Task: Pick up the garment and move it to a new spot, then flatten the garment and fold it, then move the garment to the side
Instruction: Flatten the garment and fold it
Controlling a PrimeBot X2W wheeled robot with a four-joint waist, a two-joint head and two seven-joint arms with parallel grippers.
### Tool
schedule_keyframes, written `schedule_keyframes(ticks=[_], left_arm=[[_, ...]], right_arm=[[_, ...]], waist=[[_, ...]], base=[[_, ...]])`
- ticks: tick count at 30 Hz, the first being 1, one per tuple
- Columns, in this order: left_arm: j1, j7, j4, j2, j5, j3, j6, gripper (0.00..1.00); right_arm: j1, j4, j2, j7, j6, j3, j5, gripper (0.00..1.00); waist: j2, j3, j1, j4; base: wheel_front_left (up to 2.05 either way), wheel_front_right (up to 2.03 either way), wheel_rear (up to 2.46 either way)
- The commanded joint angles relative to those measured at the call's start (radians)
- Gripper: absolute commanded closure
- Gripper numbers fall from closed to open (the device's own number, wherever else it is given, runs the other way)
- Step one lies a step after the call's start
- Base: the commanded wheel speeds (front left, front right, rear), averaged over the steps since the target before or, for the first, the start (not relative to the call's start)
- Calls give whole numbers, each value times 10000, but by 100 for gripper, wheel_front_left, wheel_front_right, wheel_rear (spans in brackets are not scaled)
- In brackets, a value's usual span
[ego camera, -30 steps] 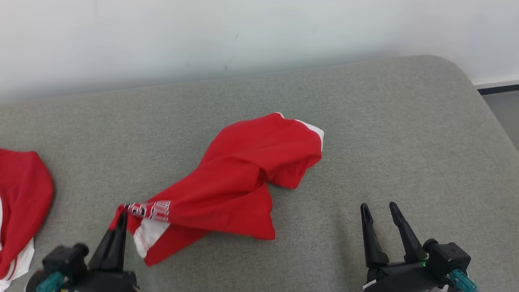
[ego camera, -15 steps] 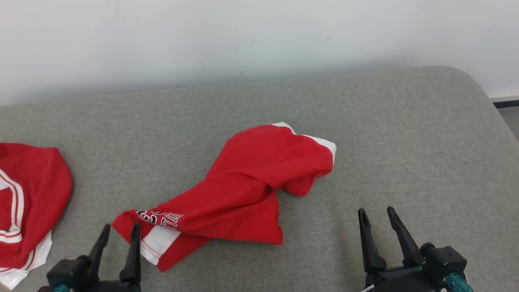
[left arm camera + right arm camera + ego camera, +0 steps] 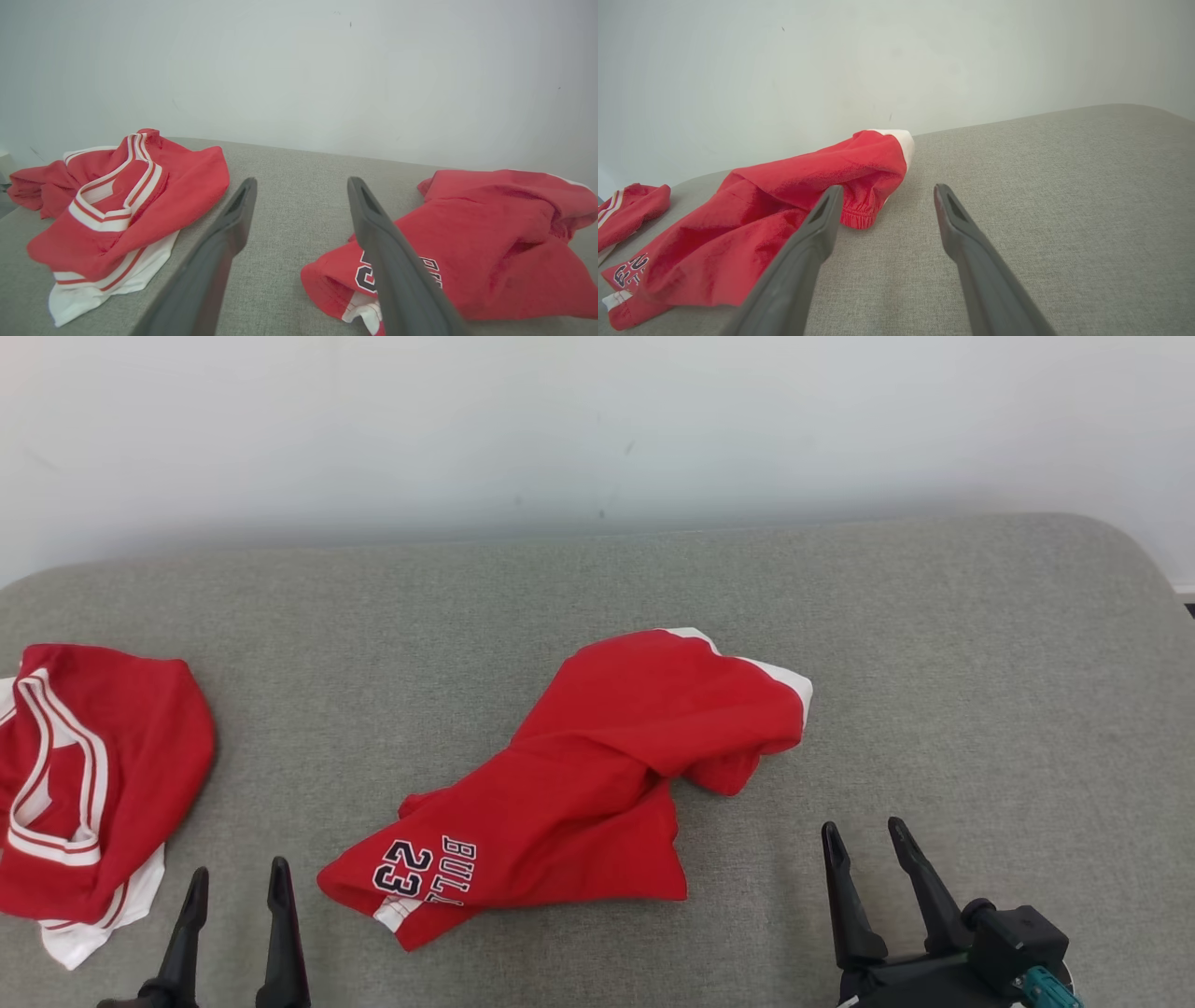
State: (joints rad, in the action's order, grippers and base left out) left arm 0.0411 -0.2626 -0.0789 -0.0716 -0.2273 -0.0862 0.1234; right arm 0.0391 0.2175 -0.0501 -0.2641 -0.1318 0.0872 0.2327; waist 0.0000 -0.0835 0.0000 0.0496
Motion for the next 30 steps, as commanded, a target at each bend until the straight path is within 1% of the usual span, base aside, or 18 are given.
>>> schedule_keyframes(ticks=[1,9,16,22,30], left_arm=[[222,-23,93,79,147,-108,15,0],[361,-23,-7,215,297,-130,69,0],[182,-23,-152,218,32,203,81,0],[98,-23,-134,217,-94,437,5,0],[-67,-23,-250,219,-106,682,3,0]], right_arm=[[-103,90,0,-14,22,10,-71,0],[350,626,0,-14,22,121,-177,0],[676,1339,0,-15,22,741,264,0],[1385,2396,-2,-15,22,1293,529,0],[2853,4509,0,-13,22,1888,855,0]], waist=[[0,57,0,-95],[0,160,0,-315],[0,150,0,-674],[0,-21,0,-994],[0,-271,0,-1393]], base=[[0,0,0],[0,0,0],[0,0,0],[0,0,0],[0,0,0]])
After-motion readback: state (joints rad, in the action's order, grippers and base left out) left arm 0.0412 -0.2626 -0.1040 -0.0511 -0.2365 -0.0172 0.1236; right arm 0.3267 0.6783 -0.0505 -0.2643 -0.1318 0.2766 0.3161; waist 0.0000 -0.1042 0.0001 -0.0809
